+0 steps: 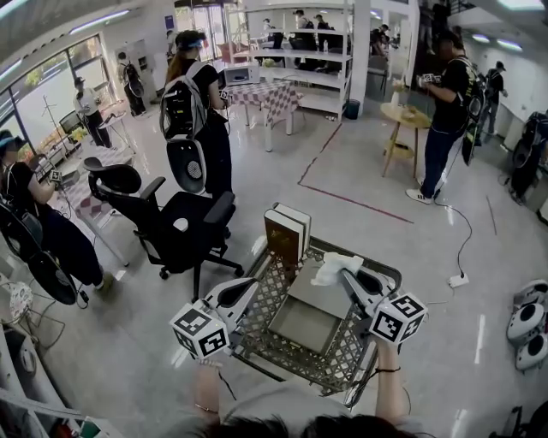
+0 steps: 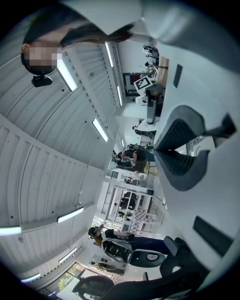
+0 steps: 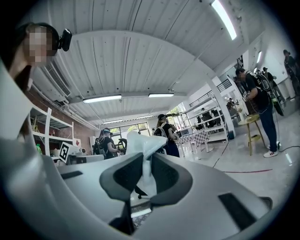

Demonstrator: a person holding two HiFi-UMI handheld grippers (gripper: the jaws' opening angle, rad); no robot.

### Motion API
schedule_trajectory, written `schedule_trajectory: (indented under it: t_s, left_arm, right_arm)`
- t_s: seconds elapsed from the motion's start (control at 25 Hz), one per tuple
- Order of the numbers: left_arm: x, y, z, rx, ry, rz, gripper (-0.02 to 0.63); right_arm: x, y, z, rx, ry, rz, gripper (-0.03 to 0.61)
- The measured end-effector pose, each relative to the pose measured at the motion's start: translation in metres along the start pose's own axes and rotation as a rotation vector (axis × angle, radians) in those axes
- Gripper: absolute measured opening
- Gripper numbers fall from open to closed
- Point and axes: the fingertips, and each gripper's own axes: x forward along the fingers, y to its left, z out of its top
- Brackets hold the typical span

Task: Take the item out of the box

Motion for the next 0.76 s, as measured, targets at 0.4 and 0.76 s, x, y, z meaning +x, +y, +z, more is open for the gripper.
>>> schedule_trajectory:
  t_s: [0.4,0.76]
  left_arm:
    - [0.000,-0.006,0.008,0.014,-0.012,0.000,0.017]
    - [0.003,-0.003,0.014,0.020,-0.018,0.003,0.017]
  right_arm:
    - [-0.005,0.004,0.006,-0.028,-0.011,0.003,0.072]
    - [-0.007,-0.001,0.012,-0.041,-0.019,-0.013,0.071]
